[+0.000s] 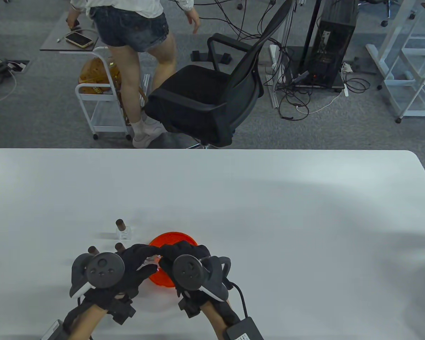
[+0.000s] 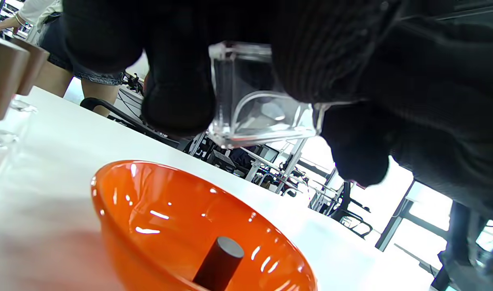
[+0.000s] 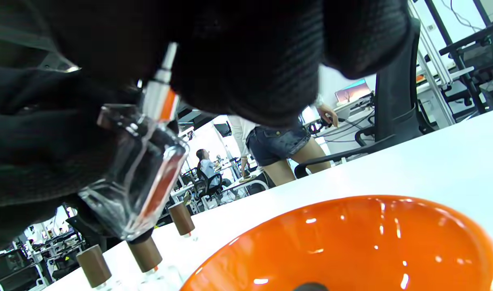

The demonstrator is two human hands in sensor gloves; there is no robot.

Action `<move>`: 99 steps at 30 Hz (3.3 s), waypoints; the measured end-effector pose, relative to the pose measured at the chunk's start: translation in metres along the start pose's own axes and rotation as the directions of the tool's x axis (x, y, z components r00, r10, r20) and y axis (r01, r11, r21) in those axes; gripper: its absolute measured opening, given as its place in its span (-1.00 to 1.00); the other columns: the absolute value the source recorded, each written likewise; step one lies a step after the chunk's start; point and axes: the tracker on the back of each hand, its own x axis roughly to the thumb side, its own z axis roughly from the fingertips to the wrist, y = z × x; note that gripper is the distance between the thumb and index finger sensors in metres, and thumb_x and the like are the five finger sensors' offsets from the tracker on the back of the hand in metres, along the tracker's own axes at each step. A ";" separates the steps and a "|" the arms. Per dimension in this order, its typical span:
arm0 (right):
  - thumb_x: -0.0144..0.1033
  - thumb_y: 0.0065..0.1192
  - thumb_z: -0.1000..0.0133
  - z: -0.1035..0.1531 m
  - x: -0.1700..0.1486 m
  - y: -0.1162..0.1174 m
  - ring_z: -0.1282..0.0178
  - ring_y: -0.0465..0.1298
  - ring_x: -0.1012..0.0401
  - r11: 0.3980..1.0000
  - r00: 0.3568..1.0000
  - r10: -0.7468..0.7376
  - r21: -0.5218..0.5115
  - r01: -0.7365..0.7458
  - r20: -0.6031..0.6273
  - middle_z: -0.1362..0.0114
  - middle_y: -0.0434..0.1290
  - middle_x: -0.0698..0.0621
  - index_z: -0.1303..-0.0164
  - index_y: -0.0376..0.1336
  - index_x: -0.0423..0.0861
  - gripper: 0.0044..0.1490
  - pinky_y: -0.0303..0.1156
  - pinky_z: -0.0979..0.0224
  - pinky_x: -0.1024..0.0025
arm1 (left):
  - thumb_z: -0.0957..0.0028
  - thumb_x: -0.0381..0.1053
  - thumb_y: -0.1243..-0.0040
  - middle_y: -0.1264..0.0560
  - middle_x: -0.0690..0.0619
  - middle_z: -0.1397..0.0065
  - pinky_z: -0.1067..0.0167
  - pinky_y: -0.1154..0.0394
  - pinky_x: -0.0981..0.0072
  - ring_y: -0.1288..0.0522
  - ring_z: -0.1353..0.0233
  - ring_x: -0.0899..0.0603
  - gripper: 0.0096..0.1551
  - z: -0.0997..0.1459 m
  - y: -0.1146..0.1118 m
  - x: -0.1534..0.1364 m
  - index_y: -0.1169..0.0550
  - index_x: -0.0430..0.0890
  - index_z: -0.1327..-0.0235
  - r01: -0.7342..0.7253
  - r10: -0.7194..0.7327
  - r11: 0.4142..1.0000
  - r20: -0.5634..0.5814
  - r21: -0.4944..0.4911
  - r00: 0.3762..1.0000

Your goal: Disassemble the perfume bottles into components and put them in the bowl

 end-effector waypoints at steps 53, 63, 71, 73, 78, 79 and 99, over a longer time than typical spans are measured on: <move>-0.03 0.39 0.14 0.001 0.003 0.001 0.17 0.71 0.34 0.999 0.999 0.033 0.009 -0.033 0.018 -0.14 0.61 0.13 -0.11 0.40 0.16 -0.43 0.56 -0.26 0.02 | 0.08 0.06 -0.37 -0.67 -0.15 -0.31 -0.20 -0.54 -0.20 -0.77 -0.13 -0.20 -0.40 0.001 0.001 0.000 -0.62 -0.05 -0.27 -0.001 0.001 1.000 -0.009 0.012 1.000; 0.05 0.33 0.15 0.000 0.002 0.000 0.29 0.73 0.33 1.000 1.000 0.022 0.008 -0.022 0.010 0.04 0.68 0.16 -0.02 0.47 0.16 -0.47 0.58 -0.22 0.02 | 0.09 0.06 -0.38 -0.67 -0.14 -0.31 -0.20 -0.53 -0.20 -0.77 -0.14 -0.21 -0.40 0.001 0.000 0.000 -0.63 -0.04 -0.27 0.001 -0.001 1.000 -0.009 -0.001 1.000; -0.02 0.38 0.15 -0.002 -0.001 -0.007 0.20 0.73 0.34 1.000 1.000 -0.021 0.012 0.021 -0.001 -0.08 0.65 0.14 -0.04 0.45 0.16 -0.48 0.57 -0.25 0.02 | 0.08 0.06 -0.37 -0.67 -0.15 -0.31 -0.20 -0.54 -0.19 -0.78 -0.14 -0.20 -0.39 0.001 0.003 0.000 -0.62 -0.04 -0.27 0.016 -0.015 1.000 -0.020 0.021 1.000; -0.04 0.38 0.14 -0.002 -0.004 -0.016 0.18 0.72 0.35 0.999 1.000 -0.010 -0.042 0.010 0.001 -0.11 0.64 0.14 -0.05 0.43 0.17 -0.48 0.56 -0.26 0.03 | 0.09 0.06 -0.37 -0.68 -0.15 -0.31 -0.20 -0.54 -0.19 -0.78 -0.13 -0.20 -0.39 0.001 0.006 -0.003 -0.63 -0.05 -0.27 0.036 -0.033 0.998 -0.060 0.047 0.998; -0.06 0.37 0.12 -0.003 -0.027 -0.036 0.17 0.71 0.34 0.978 0.993 -0.094 -0.196 0.078 -0.072 -0.14 0.62 0.12 -0.08 0.41 0.15 -0.48 0.56 -0.26 0.03 | 0.09 0.04 -0.38 -0.67 -0.16 -0.31 -0.20 -0.53 -0.21 -0.77 -0.14 -0.22 -0.39 0.005 0.020 -0.015 -0.63 -0.06 -0.28 0.073 -0.053 0.991 -0.166 0.116 0.985; -0.06 0.37 0.12 -0.003 -0.029 -0.034 0.17 0.71 0.34 0.981 0.993 -0.079 -0.186 0.061 -0.088 -0.14 0.62 0.12 -0.08 0.41 0.15 -0.48 0.55 -0.25 0.02 | 0.09 0.04 -0.38 -0.67 -0.16 -0.32 -0.21 -0.53 -0.21 -0.77 -0.14 -0.22 -0.39 0.005 0.021 -0.016 -0.63 -0.06 -0.28 0.078 -0.057 0.990 -0.171 0.118 0.984; 0.06 0.32 0.14 -0.016 -0.042 0.010 0.06 0.69 0.30 0.909 0.903 0.417 0.051 -0.413 -0.105 -0.21 0.61 0.14 -0.12 0.42 0.18 -0.41 0.51 -0.30 -0.02 | 0.11 0.01 -0.46 -0.73 -0.08 -0.32 -0.24 -0.52 -0.18 -0.77 -0.22 -0.20 -0.39 -0.031 -0.012 0.025 -0.66 -0.01 -0.28 0.417 -0.428 0.904 -0.175 -0.095 0.887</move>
